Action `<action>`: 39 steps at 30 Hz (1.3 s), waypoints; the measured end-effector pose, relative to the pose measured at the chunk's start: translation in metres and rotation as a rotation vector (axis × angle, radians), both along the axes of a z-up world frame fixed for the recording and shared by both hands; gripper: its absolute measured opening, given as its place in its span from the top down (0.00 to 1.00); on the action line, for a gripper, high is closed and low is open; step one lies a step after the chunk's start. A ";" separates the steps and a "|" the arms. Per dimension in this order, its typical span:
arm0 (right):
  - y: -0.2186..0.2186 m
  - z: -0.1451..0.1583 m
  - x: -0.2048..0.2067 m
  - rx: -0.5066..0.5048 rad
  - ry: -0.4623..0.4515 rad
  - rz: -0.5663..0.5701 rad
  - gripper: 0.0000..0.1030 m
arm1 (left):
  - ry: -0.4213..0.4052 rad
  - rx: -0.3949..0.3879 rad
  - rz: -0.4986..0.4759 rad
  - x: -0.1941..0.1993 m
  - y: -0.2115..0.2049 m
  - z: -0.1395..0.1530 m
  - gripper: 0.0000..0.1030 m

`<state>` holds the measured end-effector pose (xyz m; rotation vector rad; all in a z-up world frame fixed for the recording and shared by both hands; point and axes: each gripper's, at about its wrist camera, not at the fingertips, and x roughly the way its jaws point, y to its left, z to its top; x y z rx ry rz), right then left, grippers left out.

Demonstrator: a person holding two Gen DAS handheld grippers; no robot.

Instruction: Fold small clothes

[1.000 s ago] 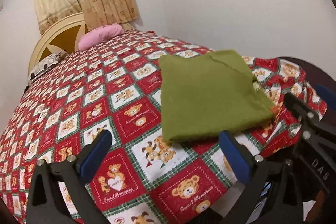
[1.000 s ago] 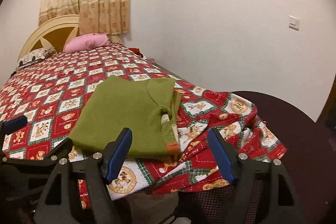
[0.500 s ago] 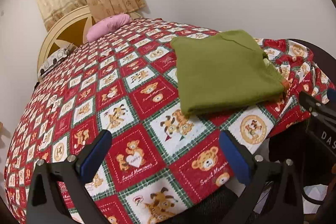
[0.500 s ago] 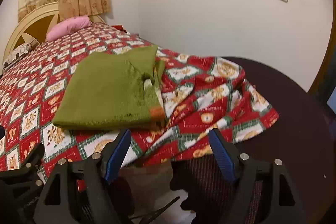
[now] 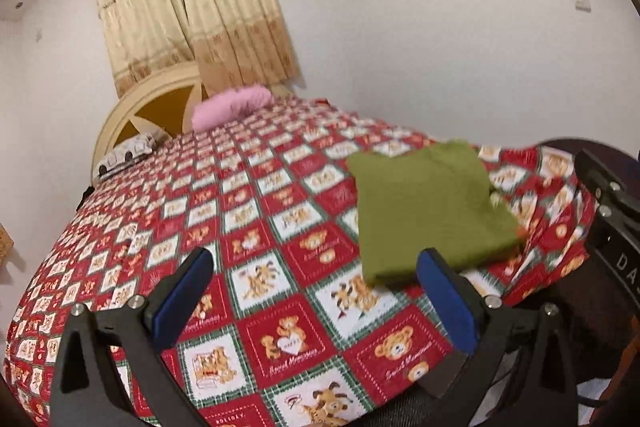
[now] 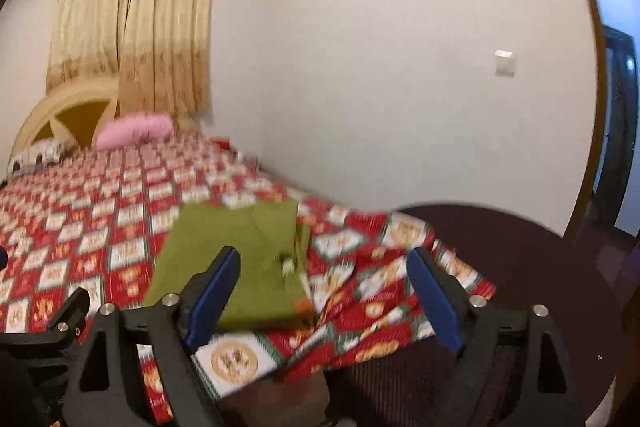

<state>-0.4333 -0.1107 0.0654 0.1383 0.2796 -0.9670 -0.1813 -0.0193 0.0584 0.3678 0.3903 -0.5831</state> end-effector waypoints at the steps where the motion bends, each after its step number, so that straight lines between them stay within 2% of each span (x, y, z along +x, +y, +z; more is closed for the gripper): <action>1: 0.002 0.004 -0.004 -0.020 -0.026 -0.008 0.14 | -0.004 -0.019 -0.006 -0.001 0.002 0.004 0.00; 4: 0.004 0.015 -0.012 -0.053 -0.078 -0.020 0.13 | -0.016 -0.038 -0.001 -0.002 0.003 0.009 0.00; 8: 0.005 0.023 -0.017 -0.074 -0.104 -0.030 0.10 | -0.032 -0.050 0.009 -0.005 0.004 0.010 0.00; 16: 0.008 0.021 -0.015 -0.062 -0.087 -0.013 0.10 | -0.007 -0.096 -0.005 -0.004 0.009 0.011 0.00; 39: 0.009 0.005 -0.008 -0.050 -0.062 -0.016 0.10 | 0.018 -0.091 -0.004 0.001 0.006 0.003 0.00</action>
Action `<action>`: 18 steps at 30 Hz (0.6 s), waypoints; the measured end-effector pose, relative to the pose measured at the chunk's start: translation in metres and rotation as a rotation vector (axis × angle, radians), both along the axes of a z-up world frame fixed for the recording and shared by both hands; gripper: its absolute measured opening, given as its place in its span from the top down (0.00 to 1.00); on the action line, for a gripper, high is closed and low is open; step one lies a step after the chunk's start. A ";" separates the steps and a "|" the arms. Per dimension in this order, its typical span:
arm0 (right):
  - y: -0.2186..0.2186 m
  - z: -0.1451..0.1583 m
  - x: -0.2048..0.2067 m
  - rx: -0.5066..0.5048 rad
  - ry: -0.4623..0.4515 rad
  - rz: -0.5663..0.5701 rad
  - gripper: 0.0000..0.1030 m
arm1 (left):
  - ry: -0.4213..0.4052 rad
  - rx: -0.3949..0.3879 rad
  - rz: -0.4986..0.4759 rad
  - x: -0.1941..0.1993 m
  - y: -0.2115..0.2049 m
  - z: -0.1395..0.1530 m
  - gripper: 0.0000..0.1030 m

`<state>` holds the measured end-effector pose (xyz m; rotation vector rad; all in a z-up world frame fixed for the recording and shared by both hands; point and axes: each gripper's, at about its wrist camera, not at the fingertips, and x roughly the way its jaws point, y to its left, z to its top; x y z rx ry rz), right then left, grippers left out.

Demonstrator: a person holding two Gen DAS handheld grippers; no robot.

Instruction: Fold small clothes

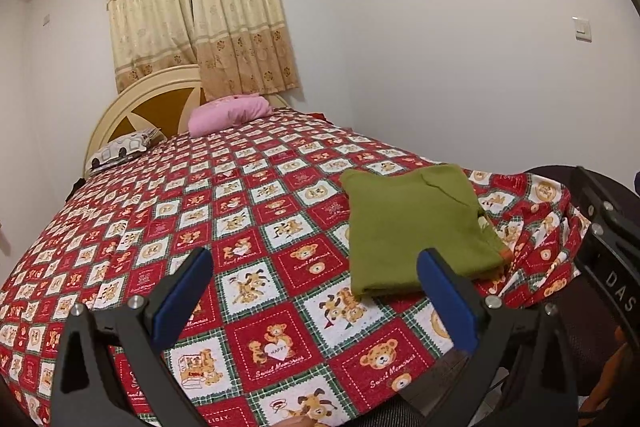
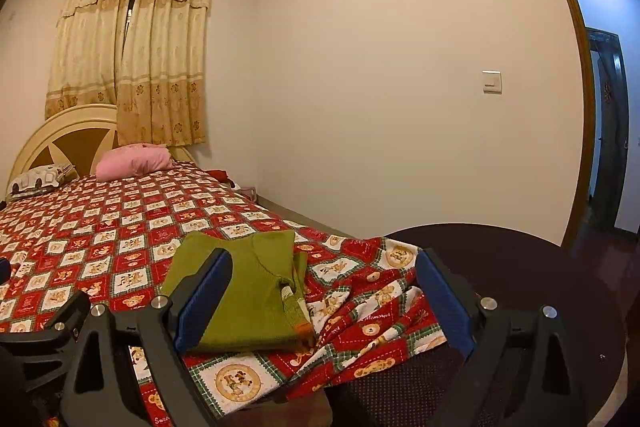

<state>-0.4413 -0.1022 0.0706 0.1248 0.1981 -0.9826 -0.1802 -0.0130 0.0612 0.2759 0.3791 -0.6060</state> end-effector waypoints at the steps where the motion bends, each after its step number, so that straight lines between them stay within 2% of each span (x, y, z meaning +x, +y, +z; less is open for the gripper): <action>1: 0.000 0.000 0.000 0.001 0.000 0.000 0.10 | -0.003 0.000 0.005 0.000 0.000 0.000 0.00; 18: 0.001 -0.002 0.000 0.000 0.008 -0.002 0.09 | 0.011 0.003 0.013 0.003 0.002 -0.004 0.00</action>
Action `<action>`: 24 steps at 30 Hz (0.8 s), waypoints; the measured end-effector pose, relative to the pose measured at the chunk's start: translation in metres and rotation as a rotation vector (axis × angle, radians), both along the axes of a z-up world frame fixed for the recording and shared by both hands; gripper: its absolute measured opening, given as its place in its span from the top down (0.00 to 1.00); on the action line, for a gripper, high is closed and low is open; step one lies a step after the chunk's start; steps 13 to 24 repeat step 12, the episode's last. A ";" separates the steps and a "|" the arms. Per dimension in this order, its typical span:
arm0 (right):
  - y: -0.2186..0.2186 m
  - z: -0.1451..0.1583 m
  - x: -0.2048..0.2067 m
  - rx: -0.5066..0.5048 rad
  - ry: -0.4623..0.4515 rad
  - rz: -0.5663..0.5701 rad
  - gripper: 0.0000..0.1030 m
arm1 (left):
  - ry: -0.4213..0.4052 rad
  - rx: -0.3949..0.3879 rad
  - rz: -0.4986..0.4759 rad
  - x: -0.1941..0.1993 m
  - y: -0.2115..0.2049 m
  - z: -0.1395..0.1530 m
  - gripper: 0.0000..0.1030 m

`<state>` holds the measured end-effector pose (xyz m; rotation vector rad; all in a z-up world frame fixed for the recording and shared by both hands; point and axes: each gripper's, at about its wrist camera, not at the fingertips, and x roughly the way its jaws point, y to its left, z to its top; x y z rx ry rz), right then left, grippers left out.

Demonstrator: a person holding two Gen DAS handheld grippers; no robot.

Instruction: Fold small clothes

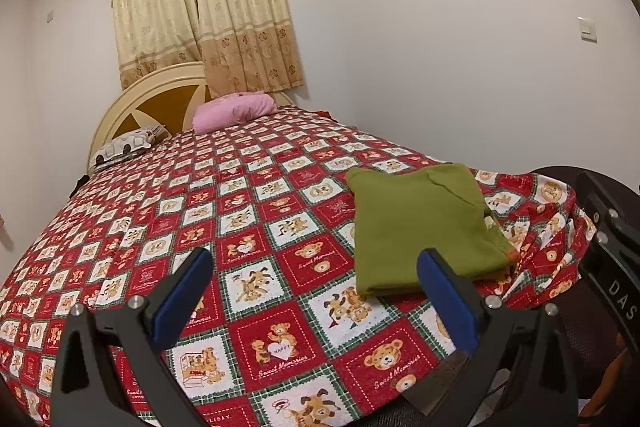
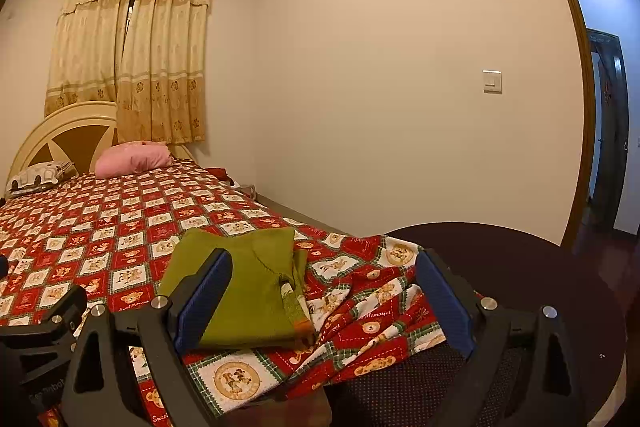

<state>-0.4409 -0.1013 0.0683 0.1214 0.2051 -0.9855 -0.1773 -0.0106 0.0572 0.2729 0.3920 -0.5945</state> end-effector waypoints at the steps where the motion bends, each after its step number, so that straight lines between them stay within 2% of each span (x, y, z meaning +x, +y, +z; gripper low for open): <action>1: 0.000 0.000 0.000 0.001 0.000 0.000 0.09 | 0.012 -0.005 -0.005 0.001 0.001 0.000 0.00; 7: 0.000 -0.002 0.000 0.002 0.002 0.000 0.09 | 0.030 -0.026 -0.017 0.004 0.005 -0.001 0.00; 24: -0.002 -0.005 0.001 0.012 0.005 0.001 0.09 | 0.029 -0.005 -0.013 0.007 0.005 -0.003 0.00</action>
